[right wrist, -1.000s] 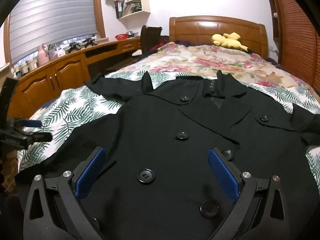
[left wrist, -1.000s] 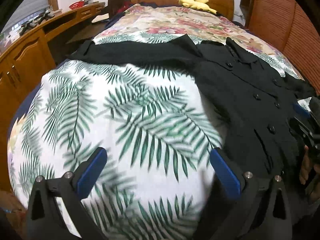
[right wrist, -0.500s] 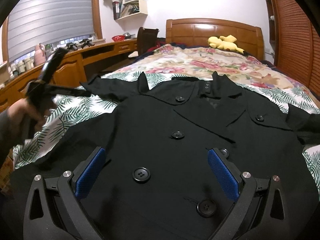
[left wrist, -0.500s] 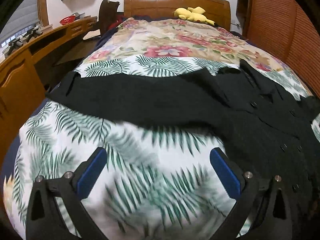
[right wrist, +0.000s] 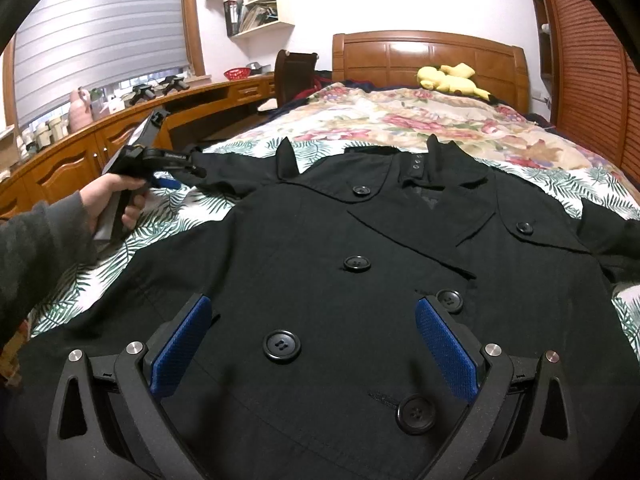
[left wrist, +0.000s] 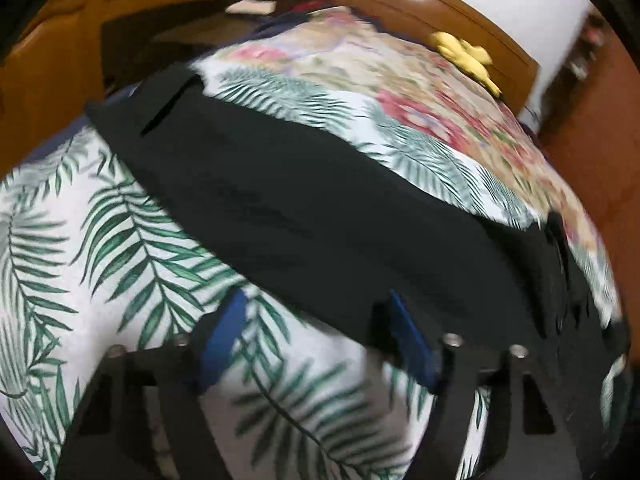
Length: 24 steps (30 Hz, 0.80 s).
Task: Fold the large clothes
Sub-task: 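Move the left tool to the coat sleeve and close on it, then fold the held sleeve across the coat front with the left tool, release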
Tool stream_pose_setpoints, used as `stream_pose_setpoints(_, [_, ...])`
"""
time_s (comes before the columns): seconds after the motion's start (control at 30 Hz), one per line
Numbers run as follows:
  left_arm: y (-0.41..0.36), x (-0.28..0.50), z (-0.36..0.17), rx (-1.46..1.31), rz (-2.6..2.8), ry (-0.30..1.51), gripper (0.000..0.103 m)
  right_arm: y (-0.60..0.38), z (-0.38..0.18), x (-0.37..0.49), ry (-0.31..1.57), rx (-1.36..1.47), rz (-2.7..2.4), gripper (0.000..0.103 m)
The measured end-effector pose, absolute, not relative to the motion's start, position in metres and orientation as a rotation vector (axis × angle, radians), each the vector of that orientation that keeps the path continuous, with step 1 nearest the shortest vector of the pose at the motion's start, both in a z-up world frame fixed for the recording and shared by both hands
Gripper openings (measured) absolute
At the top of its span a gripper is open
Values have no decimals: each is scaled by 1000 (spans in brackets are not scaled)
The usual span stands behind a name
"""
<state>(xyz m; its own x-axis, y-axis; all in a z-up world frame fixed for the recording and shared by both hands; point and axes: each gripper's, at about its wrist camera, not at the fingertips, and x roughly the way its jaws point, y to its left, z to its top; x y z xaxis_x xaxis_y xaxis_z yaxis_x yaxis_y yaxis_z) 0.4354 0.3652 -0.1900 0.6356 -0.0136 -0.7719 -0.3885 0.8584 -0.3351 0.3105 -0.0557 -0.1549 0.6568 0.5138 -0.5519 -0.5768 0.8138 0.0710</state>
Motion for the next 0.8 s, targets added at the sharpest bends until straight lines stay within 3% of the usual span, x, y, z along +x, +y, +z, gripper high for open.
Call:
stream_pose_setpoints(0.2, [373,441,-195,-574,262,860,55,-57,-154,310,588,-105,620,103])
stream_pose_setpoints(0.23, [372,443,-195,-563,259,855,47,-58,-154,310,589,-105,621,103])
stream_pose_setpoints(0.27, [371,444,-194,-554,260,850,29,-58,-155,310,588,-105,620,103])
stream_pose_setpoints(0.33, [372,447,-191,-549,270,838,2,-58,-155,311,591,-104,621,103])
stream_pose_setpoints(0.53, [345,453,-143,-407,237,770,0,-58,-155,310,589,-105,620,103])
stream_pose_setpoints(0.8, [230,429,-51,-207,6,692,0,-61,-153,309,572,-88,619,103])
